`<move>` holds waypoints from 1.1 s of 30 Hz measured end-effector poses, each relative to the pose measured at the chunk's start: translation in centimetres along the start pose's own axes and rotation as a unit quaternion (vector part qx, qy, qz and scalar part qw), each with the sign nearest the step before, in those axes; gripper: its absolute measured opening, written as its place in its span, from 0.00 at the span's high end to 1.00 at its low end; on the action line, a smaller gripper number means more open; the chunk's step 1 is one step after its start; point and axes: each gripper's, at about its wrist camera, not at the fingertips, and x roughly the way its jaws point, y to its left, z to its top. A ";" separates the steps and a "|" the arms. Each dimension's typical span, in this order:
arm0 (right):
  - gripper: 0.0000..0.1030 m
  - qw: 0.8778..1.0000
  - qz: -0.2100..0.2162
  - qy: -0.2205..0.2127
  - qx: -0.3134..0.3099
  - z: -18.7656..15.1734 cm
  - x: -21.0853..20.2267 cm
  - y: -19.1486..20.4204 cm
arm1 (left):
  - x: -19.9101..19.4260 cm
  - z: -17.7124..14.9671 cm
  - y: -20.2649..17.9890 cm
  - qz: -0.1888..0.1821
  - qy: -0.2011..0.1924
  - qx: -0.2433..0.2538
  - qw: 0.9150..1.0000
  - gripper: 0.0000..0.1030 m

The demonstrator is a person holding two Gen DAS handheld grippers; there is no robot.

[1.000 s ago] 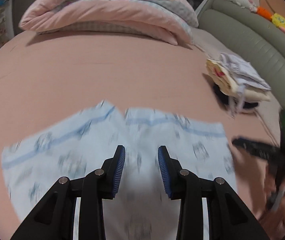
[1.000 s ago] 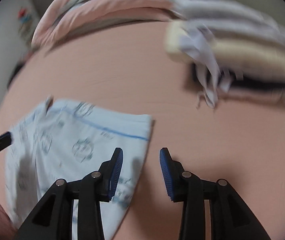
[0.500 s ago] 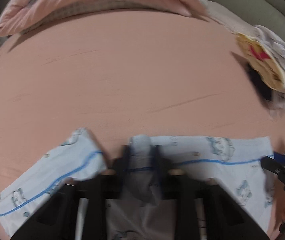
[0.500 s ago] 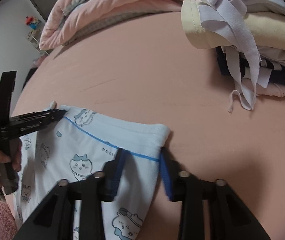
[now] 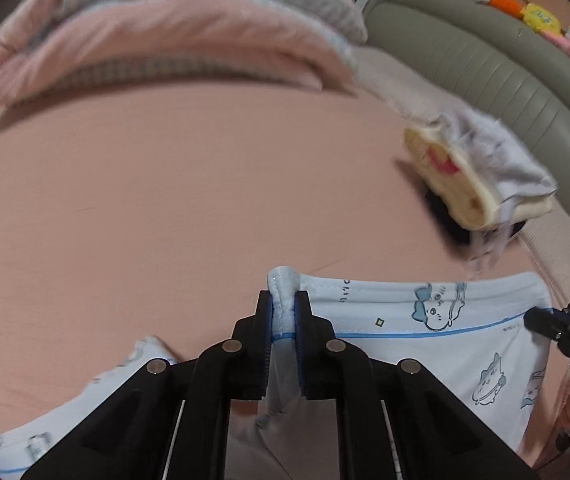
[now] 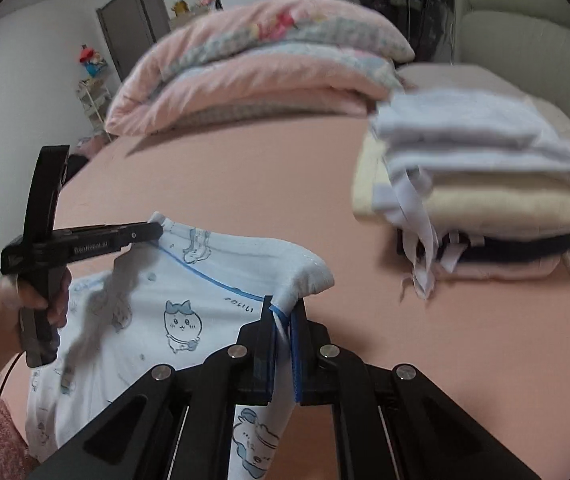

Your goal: Fold clothes

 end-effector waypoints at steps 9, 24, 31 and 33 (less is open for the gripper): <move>0.82 0.996 -0.036 0.032 0.072 -0.9 4.0 -3.1 | -2.0 2.3 0.3 0.083 -0.053 -0.016 0.995 0.80; 0.81 0.985 0.011 0.168 -0.026 -11.3 0.4 8.9 | -7.7 -16.8 -9.2 0.010 0.119 0.107 0.987 0.79; 0.79 0.987 -0.057 0.130 -0.071 -15.0 -4.3 10.2 | -16.6 -20.8 -6.3 0.016 0.044 0.020 0.999 0.80; 0.79 0.990 -0.008 0.127 -0.066 -15.4 -4.6 11.6 | -16.5 -22.5 -6.1 0.028 0.063 0.007 0.998 0.80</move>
